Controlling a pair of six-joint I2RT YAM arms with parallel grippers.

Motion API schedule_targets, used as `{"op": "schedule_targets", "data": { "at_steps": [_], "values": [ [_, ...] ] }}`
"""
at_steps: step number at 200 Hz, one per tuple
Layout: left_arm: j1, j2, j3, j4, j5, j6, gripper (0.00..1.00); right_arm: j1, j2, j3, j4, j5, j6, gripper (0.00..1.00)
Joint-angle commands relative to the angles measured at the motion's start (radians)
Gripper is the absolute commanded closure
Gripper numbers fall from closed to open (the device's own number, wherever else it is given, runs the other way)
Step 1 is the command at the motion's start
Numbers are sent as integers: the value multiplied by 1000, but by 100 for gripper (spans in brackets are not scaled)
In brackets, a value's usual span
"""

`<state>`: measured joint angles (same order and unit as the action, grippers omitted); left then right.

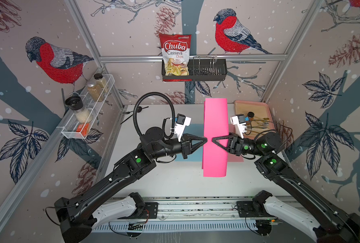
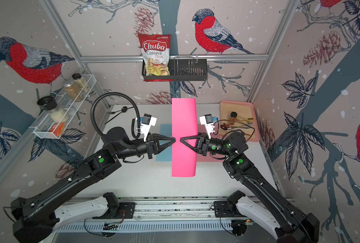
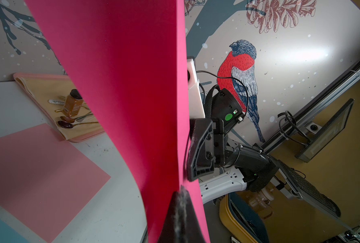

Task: Fold the rectangular paper in half along the long edge
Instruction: Fold the paper.

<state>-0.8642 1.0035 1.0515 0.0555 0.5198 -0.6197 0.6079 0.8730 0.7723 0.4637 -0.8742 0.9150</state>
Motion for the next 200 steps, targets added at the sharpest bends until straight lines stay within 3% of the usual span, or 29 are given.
{"op": "schedule_targets", "data": {
  "at_steps": [1,63,99,200],
  "values": [
    [-1,1,-1,31,-1,12,100,4,-5,7,30,-15,-6,70],
    [-1,1,-1,34,-3,11,91,12,-10,7,46,-19,4,74],
    [-1,-6,3,24,-14,15,80,12,-18,7,47,-23,3,75],
    [0,-36,41,-56,-66,53,74,12,-28,-3,114,-52,41,76]
  ]
}}
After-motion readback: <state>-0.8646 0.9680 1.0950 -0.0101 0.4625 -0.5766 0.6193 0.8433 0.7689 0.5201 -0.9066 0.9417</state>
